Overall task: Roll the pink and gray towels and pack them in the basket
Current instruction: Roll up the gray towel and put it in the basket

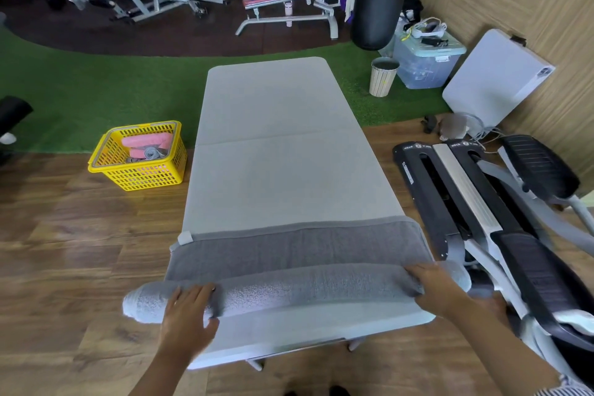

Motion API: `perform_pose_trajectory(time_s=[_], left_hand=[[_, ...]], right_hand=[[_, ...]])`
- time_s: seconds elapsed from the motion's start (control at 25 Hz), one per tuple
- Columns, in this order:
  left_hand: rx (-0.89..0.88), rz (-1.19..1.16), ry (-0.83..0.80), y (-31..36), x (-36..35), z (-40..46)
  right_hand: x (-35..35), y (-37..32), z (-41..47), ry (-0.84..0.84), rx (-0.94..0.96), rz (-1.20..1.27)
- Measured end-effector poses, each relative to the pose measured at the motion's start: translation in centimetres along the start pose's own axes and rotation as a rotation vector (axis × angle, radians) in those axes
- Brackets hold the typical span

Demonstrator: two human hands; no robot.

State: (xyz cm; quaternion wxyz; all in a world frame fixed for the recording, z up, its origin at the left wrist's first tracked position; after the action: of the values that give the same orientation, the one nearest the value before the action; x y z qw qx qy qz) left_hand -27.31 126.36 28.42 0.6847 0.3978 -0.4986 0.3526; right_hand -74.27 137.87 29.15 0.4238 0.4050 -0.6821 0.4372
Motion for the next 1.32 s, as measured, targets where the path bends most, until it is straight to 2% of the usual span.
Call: perform_pose_trajectory(time_s=[0.24, 0.32, 0.44, 0.52, 0.72, 1.0, 1.16, 1.32], left_hand=[[0.014, 0.014, -0.022, -0.2, 1.5, 0.2], [0.008, 0.017, -0.014, -0.5, 1.6, 0.7], [0.066, 0.007, 0.045, 0.0, 2.0, 1.4], [0.072, -0.016, 0.073, 0.5, 2.0, 1.2], [-0.012, 0.005, -0.036, -0.5, 1.3, 0.8], [-0.003, 0.025, 0.094, -0.4, 2.3, 2.5], [-0.036, 0.028, 0.062, -0.6, 1.9, 2.2], [-0.034, 0.041, 0.033, -0.8, 1.3, 2.8]], right_hand=[[0.9, 0.7, 0.3, -0.140, -0.042, -0.017], [0.9, 0.6, 1.1, -0.044, -0.033, -0.048], [1.8, -0.6, 1.5, 0.222, 0.008, -0.108], [1.9, -1.1, 1.4, 0.273, 0.030, -0.134], [1.3, -1.1, 1.6, 0.134, 0.025, -0.142], [1.9, -2.7, 2.4, 0.273, -0.067, -0.147], [0.8, -2.8, 2.8, 0.177, -0.128, -0.020], [1.2, -2.7, 4.9, 0.137, -0.074, -0.025]])
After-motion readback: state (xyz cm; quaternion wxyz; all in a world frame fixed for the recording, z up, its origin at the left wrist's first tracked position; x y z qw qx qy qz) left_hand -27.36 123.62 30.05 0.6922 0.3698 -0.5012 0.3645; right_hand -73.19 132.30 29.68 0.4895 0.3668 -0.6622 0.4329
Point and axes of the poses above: each hand's wrist, its own z-axis towards the middle knuckle, its own x-axis out of the back of the hand, y = z × x, the point moved 4 cm from there along z, towards the middle knuckle, and after that the axes turned 7 degrees about y, right-handed, at the moved point
